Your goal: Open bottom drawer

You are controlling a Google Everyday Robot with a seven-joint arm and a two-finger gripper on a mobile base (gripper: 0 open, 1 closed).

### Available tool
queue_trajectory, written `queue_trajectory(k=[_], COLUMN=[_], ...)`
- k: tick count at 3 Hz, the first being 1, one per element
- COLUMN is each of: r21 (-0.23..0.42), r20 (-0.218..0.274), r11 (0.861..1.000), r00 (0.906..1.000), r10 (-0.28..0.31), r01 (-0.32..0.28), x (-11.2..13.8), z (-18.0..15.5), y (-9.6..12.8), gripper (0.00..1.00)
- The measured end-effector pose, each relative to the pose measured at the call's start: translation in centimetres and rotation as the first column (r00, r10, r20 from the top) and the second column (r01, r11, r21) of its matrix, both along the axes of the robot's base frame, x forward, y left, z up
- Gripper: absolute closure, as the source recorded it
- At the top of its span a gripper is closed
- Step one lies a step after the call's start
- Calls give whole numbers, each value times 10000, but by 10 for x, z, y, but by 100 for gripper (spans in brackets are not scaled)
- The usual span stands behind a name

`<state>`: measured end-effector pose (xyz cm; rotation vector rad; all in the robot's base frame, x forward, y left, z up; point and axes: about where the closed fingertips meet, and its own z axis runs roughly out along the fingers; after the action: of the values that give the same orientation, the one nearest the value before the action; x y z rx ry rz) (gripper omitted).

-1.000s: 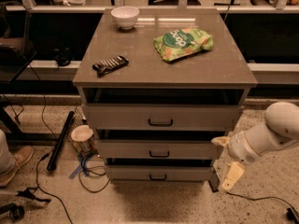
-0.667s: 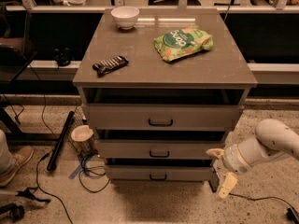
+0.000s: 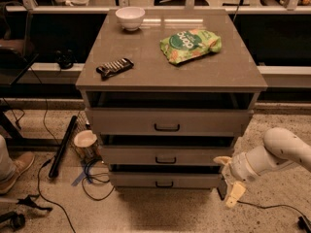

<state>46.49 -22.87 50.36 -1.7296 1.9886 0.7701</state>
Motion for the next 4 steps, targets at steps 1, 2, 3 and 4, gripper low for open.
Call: queue_trajectory(k=[1, 2, 3, 4], r21=[338, 338, -44, -784], r20=[322, 322, 592, 1044], r11=[9984, 9984, 9994, 9965], r00=[9985, 9985, 9977, 9939], r10=[448, 448, 344, 359], r01=[-459, -459, -342, -278], x=[10, 10, 18, 33], z=[-60, -60, -87, -136], y=[3, 4, 1, -4], gripper=[0, 0, 0, 0])
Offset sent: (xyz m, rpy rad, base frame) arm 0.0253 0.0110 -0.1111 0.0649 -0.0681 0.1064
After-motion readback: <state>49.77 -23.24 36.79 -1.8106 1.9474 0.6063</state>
